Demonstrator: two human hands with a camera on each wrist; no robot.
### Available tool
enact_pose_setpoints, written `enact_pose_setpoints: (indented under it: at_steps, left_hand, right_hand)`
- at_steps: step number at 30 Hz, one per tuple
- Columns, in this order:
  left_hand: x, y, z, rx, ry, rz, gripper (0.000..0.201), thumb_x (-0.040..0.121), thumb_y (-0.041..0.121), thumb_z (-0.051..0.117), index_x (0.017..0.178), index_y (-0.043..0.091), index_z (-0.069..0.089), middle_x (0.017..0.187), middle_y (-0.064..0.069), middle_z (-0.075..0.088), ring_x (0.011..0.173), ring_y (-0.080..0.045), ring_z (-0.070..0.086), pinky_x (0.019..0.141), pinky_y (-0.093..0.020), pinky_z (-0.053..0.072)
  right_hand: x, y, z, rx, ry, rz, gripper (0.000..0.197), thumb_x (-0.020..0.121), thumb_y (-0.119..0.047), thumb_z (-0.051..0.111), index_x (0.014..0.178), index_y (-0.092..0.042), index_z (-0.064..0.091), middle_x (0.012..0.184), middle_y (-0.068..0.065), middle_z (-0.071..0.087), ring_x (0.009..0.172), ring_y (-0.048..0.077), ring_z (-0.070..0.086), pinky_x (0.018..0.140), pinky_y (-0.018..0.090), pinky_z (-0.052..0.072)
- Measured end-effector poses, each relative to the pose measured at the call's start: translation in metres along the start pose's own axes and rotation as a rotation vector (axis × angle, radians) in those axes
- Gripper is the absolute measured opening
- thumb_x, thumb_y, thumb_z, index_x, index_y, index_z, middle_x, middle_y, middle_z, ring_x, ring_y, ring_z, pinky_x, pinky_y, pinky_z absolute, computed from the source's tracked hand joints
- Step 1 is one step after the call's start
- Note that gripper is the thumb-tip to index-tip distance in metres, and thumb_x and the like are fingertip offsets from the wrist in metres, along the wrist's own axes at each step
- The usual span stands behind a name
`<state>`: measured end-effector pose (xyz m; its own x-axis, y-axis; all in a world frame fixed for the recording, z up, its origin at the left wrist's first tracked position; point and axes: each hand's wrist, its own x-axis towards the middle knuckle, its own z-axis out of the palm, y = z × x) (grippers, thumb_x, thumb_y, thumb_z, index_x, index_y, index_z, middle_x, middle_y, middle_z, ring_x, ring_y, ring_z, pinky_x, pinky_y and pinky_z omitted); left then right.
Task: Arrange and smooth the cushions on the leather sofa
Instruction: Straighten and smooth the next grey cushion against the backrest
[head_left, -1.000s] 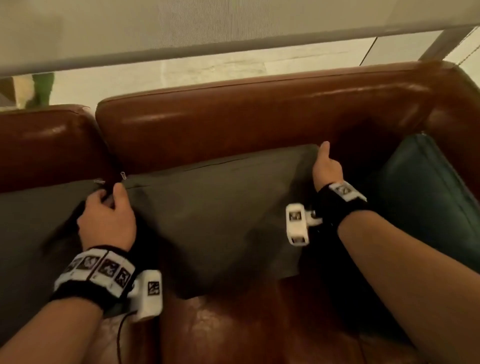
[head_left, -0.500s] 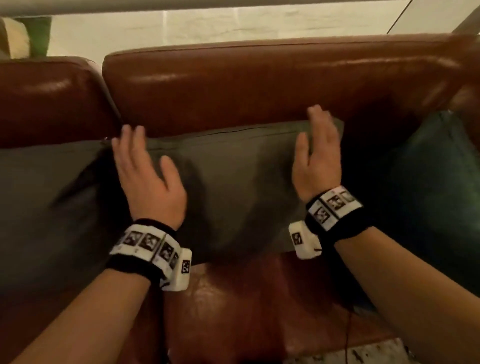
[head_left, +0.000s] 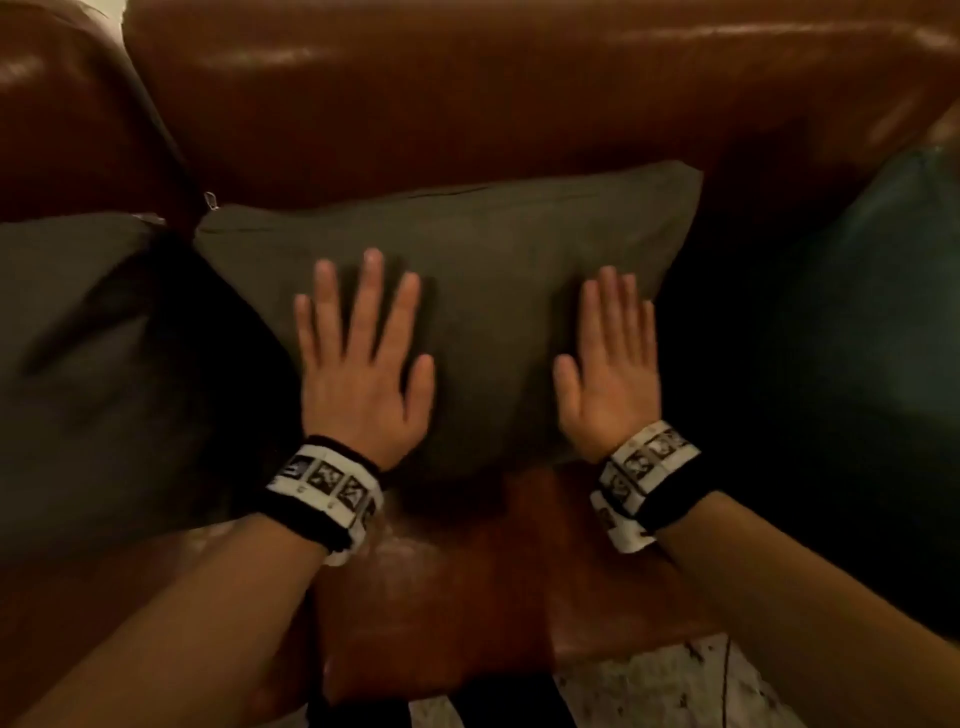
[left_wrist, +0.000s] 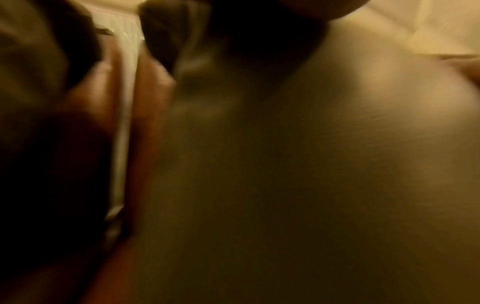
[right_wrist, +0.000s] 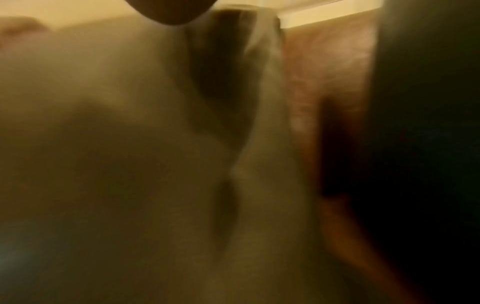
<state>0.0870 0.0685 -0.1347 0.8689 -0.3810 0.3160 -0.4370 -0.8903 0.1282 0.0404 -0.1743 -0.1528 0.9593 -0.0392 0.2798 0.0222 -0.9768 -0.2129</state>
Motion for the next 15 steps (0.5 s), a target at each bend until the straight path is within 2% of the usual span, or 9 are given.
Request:
enact_pose_setpoints:
  at_steps: [2,3,5,7,8,10,12,14,15]
  left_hand:
    - [-0.01,0.029,0.017,0.002,-0.017,0.143,0.064,0.098,0.041,0.036,0.156,0.026,0.014,0.163,-0.004,0.013,0.149,-0.038,0.003,0.12,-0.051,-0.004]
    - [-0.018,0.03,0.028,0.047,-0.035,0.18,0.063,0.099,0.042,0.035,0.156,0.03,0.01,0.165,0.001,0.005,0.151,-0.033,-0.003,0.12,-0.049,-0.007]
    - [-0.035,0.008,0.05,0.127,-0.035,0.191,0.062,0.1,0.047,0.033,0.156,0.036,0.006,0.164,0.009,-0.009,0.151,-0.023,-0.013,0.121,-0.045,-0.008]
    - [-0.056,-0.024,0.062,0.125,-0.05,0.171,0.063,0.097,0.048,0.036,0.155,0.035,0.014,0.164,0.008,-0.009,0.15,-0.02,-0.015,0.121,-0.043,-0.009]
    - [-0.067,-0.038,0.063,0.114,-0.073,0.145,0.063,0.095,0.047,0.04,0.153,0.032,0.021,0.165,0.003,-0.002,0.151,-0.022,-0.013,0.121,-0.043,-0.01]
    - [-0.091,-0.058,0.063,0.102,-0.135,0.039,0.061,0.092,0.043,0.043,0.147,0.02,0.031,0.16,-0.013,0.017,0.15,-0.036,0.001,0.121,-0.044,-0.011]
    - [-0.107,-0.055,0.059,0.091,-0.196,-0.148,0.064,0.093,0.04,0.041,0.149,0.012,0.026,0.158,-0.024,0.018,0.145,-0.049,0.009,0.121,-0.048,-0.008]
    - [-0.114,-0.027,0.054,0.072,-0.16,-0.254,0.07,0.092,0.032,0.042,0.153,0.01,0.016,0.158,-0.028,0.013,0.144,-0.053,0.01,0.12,-0.054,-0.002]
    - [-0.115,-0.009,0.053,0.049,-0.133,-0.225,0.072,0.09,0.028,0.043,0.154,0.013,0.013,0.158,-0.028,0.011,0.143,-0.052,0.01,0.119,-0.054,-0.002]
  right_hand:
    - [-0.015,-0.039,0.023,0.014,0.002,-0.195,0.059,0.1,-0.037,0.03,0.151,-0.009,0.022,0.157,0.005,0.015,0.147,0.03,0.016,0.12,0.049,0.01]
    - [-0.02,-0.043,0.034,-0.014,-0.009,-0.228,0.056,0.101,-0.038,0.029,0.151,-0.012,0.024,0.156,0.004,0.016,0.146,0.029,0.019,0.12,0.047,0.008]
    - [-0.032,-0.021,0.055,-0.066,-0.029,-0.161,0.055,0.1,-0.038,0.031,0.15,-0.015,0.025,0.154,0.003,0.018,0.144,0.029,0.021,0.12,0.042,0.004]
    - [-0.05,0.012,0.067,-0.048,-0.105,0.027,0.064,0.098,-0.039,0.031,0.153,-0.012,0.014,0.156,0.006,0.015,0.146,0.029,0.012,0.12,0.04,0.001]
    - [-0.063,0.025,0.07,-0.015,-0.154,0.137,0.067,0.098,-0.04,0.027,0.154,-0.011,0.003,0.159,0.008,0.009,0.148,0.027,0.005,0.121,0.041,0.001]
    - [-0.087,0.037,0.07,0.077,-0.239,0.33,0.069,0.099,-0.042,0.021,0.153,-0.011,-0.01,0.162,0.008,-0.004,0.149,0.019,-0.007,0.122,0.043,0.004]
    - [-0.095,0.026,0.061,0.145,-0.22,0.439,0.072,0.099,-0.041,0.024,0.153,-0.006,-0.008,0.163,0.012,-0.007,0.15,0.019,-0.007,0.122,0.046,0.01]
    - [-0.091,-0.004,0.051,0.142,-0.102,0.363,0.071,0.098,-0.035,0.033,0.153,-0.001,0.004,0.161,0.02,0.0,0.15,0.03,-0.001,0.121,0.049,0.012]
    - [-0.091,-0.024,0.05,0.144,-0.067,0.246,0.069,0.096,-0.032,0.038,0.153,-0.002,0.011,0.16,0.021,0.006,0.149,0.034,0.003,0.12,0.05,0.011]
